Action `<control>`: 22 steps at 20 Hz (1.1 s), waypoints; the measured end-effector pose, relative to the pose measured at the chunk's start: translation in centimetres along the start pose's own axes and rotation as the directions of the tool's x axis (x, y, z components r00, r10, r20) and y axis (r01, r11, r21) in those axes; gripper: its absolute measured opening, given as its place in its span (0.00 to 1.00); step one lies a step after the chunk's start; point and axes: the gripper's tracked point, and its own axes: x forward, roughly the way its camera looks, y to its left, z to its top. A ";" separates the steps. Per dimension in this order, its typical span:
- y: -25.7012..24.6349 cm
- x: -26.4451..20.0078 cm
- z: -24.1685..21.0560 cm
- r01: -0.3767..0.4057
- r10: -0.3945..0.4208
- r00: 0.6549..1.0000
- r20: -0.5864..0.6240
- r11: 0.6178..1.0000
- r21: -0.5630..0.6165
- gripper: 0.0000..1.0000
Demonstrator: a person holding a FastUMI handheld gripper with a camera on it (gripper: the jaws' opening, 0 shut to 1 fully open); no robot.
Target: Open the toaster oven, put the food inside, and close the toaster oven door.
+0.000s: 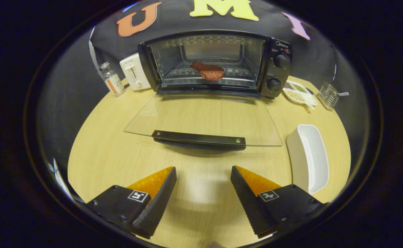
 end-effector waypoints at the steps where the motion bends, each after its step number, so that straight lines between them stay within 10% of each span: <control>1: 0.2 0.5 0.3 -0.002 0.002 1.000 0.000 1.000 0.011 1.00; 22: 0.0 -5.2 12.4 0.014 -0.012 0.989 0.144 1.000 -0.013 1.00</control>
